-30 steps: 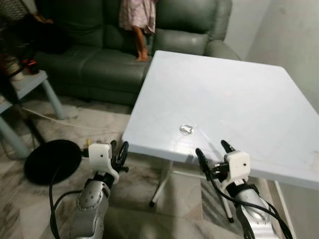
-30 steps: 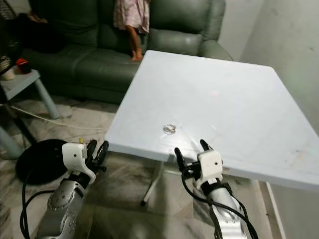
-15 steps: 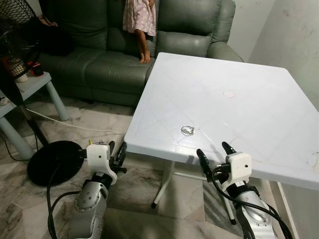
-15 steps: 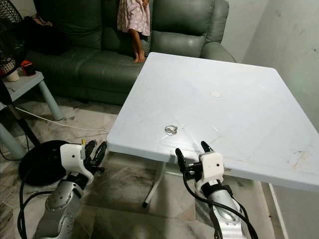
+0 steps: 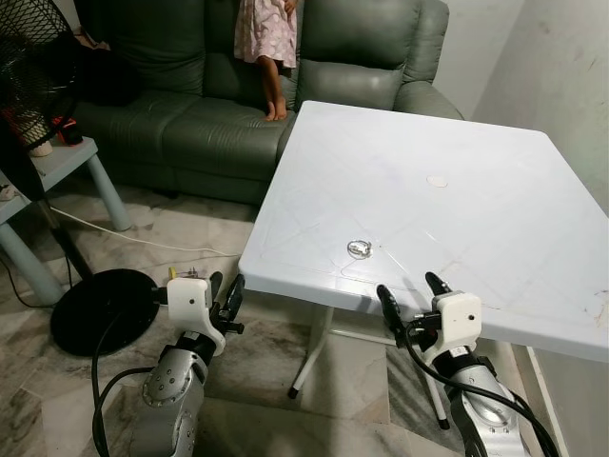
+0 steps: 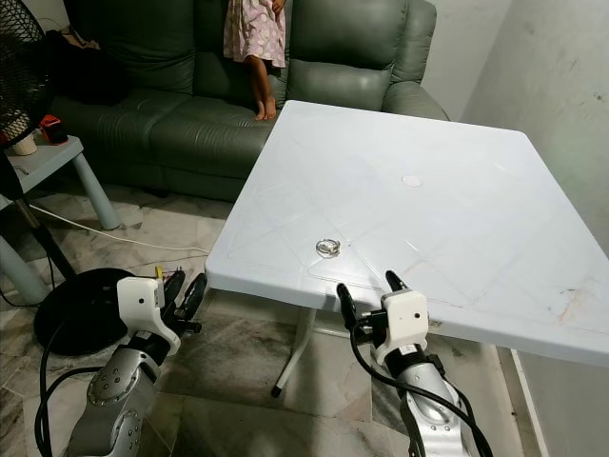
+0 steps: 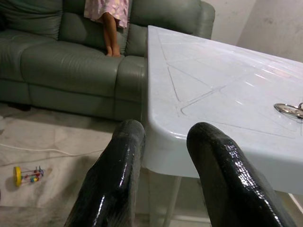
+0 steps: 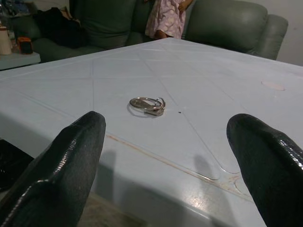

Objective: Hang keys on a hook

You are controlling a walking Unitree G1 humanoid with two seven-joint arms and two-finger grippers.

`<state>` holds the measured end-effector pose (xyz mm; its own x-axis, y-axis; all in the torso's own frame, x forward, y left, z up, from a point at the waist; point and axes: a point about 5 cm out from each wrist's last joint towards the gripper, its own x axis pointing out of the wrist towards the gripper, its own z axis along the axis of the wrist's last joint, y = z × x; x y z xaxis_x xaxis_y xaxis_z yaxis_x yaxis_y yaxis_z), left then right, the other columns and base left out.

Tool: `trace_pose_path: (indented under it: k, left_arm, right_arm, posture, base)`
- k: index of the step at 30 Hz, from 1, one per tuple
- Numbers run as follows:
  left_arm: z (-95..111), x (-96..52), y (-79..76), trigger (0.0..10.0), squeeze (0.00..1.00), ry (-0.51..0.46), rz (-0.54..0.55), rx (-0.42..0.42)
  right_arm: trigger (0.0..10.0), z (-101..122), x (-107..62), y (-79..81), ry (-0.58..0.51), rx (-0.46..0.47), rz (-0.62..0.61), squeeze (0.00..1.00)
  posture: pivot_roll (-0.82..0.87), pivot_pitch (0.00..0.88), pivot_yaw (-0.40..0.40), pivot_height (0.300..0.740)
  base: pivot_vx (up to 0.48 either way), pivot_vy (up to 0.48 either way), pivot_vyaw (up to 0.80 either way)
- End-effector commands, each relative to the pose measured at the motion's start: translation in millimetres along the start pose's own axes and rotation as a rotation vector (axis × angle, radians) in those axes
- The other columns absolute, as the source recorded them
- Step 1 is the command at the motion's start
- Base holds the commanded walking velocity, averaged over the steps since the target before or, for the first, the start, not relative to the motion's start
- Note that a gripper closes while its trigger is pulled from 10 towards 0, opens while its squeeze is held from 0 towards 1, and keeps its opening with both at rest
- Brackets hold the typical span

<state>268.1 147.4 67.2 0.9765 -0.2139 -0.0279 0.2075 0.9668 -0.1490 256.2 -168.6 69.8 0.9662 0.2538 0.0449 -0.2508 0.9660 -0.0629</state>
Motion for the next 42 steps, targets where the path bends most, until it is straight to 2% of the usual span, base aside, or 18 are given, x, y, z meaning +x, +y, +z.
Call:
trace_pose_path:
  k: [1, 17, 42]
  left_arm:
    - [3.3, -0.5, -1.2, 10.0, 0.00, -0.005, -0.009, 0.005]
    - [3.4, -3.3, -0.1, 10.0, 0.00, 0.010, -0.012, -0.009]
    - [2.9, -0.9, -5.5, 10.0, 0.00, 0.012, -0.029, -0.019]
  right_arm:
    - [10.0, 3.9, 0.3, -1.2, -0.010, -0.001, -0.002, 0.00]
    - [10.0, 2.9, 0.5, 1.9, -0.002, 0.006, 0.010, 0.00]
    - [10.0, 3.0, -1.1, 0.6, 0.003, 0.005, 0.016, 0.00]
  posture:
    - [0.13, 0.000, -0.090, 0.740]
    - [0.14, 0.000, -0.092, 0.740]
    - [0.13, 0.000, -0.094, 0.740]
  base:
    - [0.000, 0.000, 0.00]
    - [0.000, 0.000, 0.00]
    - [0.385, 0.000, 0.00]
